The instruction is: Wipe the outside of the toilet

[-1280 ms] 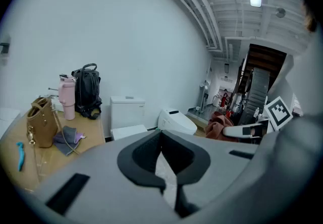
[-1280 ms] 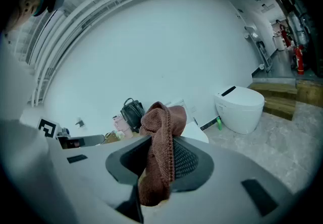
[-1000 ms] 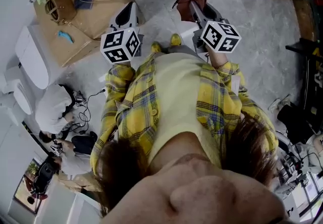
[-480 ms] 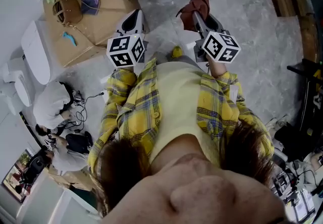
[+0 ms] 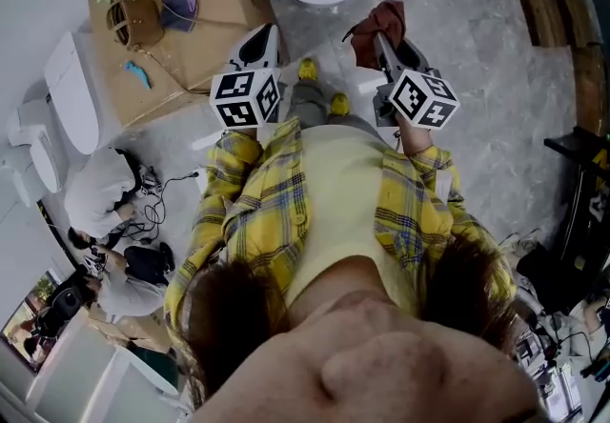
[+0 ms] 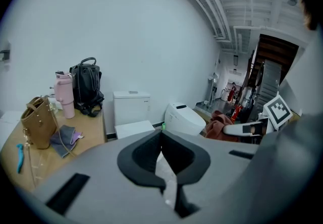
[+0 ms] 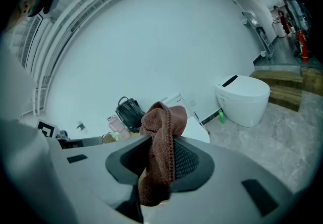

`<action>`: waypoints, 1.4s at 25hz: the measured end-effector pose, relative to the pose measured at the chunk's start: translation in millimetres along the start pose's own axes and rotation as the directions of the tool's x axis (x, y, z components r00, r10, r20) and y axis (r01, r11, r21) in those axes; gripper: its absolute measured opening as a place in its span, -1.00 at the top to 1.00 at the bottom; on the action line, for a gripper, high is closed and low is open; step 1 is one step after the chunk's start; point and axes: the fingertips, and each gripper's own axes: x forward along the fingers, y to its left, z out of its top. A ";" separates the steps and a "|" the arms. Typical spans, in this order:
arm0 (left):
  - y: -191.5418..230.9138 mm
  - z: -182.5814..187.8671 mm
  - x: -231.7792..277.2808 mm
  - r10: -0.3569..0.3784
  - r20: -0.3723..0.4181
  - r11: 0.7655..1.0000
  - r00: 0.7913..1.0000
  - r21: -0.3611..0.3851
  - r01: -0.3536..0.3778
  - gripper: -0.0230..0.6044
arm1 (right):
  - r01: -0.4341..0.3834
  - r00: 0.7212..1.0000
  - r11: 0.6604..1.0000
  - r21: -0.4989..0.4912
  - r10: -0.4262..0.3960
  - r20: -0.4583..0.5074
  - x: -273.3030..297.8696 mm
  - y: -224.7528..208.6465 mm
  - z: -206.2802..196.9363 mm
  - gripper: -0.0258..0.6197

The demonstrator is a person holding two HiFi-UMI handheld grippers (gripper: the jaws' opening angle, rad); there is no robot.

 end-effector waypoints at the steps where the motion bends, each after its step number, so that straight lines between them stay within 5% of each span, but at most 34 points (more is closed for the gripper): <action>1: 4.9 1.2 3.8 -0.006 0.000 1.000 1.000 -0.006 0.006 0.90 | 0.007 1.000 1.000 -0.003 -0.007 -0.004 5.0 1.3 0.8 0.54; 24: 109.1 38.1 96.4 -0.100 -0.039 0.994 0.994 -0.047 0.099 0.90 | 0.053 0.996 0.996 -0.072 -0.058 -0.071 150.2 50.3 37.0 0.54; 35: 130.8 42.6 120.2 -0.052 -0.061 0.996 0.997 -0.080 0.047 0.90 | 0.000 0.990 0.995 -0.095 -0.014 -0.141 203.4 50.9 46.5 0.54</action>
